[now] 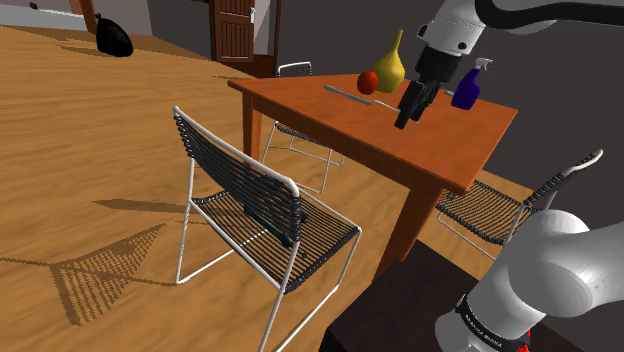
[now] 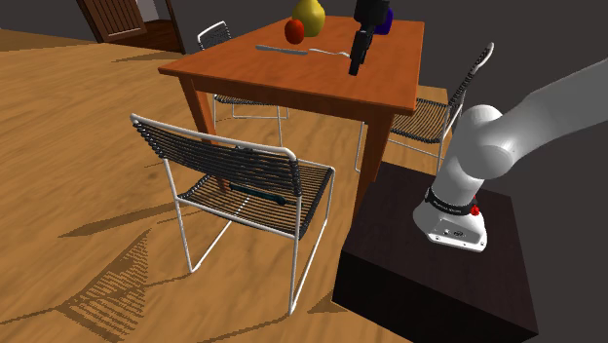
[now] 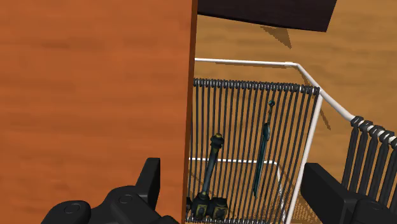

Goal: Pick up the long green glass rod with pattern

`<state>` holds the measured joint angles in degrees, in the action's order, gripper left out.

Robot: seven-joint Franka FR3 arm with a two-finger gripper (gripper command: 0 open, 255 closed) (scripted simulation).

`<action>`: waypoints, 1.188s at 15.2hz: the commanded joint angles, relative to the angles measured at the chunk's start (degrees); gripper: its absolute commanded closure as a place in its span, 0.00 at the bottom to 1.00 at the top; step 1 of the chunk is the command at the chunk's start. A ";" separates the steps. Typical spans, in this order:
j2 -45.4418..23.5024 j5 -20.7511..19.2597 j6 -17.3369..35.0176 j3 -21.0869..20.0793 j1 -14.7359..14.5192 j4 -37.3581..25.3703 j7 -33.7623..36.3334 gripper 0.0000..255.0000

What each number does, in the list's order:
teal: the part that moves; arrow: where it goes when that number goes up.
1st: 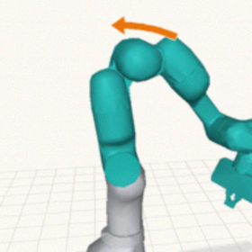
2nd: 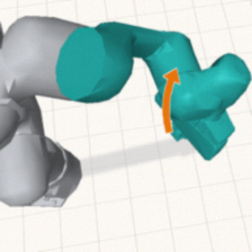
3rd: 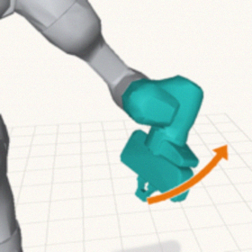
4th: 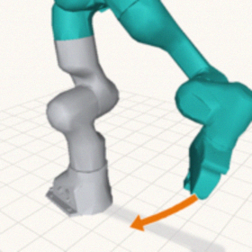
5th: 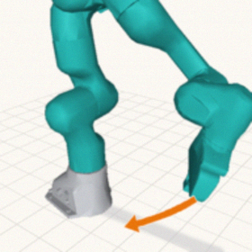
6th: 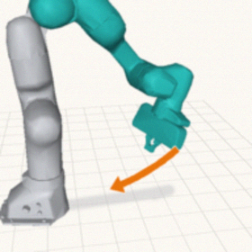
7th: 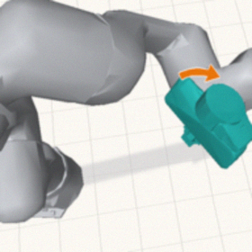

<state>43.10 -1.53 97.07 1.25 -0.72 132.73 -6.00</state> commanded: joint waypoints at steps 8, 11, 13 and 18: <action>-3.07 2.13 13.43 -2.91 -1.43 10.17 3.61 0.00; -5.80 3.02 19.57 -4.26 -2.14 13.47 5.14 0.00; -8.13 3.59 23.80 -5.20 -2.61 15.29 6.16 0.00; -15.74 4.74 34.71 -7.66 -3.69 18.35 8.81 0.00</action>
<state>28.52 2.97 129.59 -5.96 -4.18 150.27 2.33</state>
